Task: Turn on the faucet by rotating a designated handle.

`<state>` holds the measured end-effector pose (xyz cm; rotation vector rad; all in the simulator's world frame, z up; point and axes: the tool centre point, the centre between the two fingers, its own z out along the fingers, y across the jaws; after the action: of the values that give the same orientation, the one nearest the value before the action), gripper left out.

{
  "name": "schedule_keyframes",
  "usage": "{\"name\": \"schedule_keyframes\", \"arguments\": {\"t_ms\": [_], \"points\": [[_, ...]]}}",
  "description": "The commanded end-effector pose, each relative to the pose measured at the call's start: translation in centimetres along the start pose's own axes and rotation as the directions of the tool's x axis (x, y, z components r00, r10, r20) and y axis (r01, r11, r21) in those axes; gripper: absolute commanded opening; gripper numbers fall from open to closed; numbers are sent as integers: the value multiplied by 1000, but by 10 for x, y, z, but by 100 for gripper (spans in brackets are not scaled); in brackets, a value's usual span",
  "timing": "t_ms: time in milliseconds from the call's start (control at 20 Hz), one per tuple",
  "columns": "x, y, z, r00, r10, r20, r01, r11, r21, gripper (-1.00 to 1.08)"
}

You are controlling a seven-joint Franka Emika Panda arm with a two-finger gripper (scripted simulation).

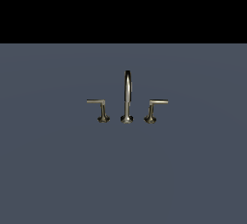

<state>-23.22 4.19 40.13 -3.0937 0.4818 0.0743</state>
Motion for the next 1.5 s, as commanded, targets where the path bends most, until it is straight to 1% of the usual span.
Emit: {"name": "schedule_keyframes", "arguments": {"t_ms": [0,300,650,1000,1450], "points": [[4,-12,13,999,54,-1,-54,999,2,-100],[18,-40,43,984,179,-4,-179,984,7,-100],[39,-70,78,947,321,-6,-321,947,13,-100],[64,-96,111,893,450,-7,-450,893,20,-100],[98,-122,150,806,592,-7,-591,806,28,-100]]}}
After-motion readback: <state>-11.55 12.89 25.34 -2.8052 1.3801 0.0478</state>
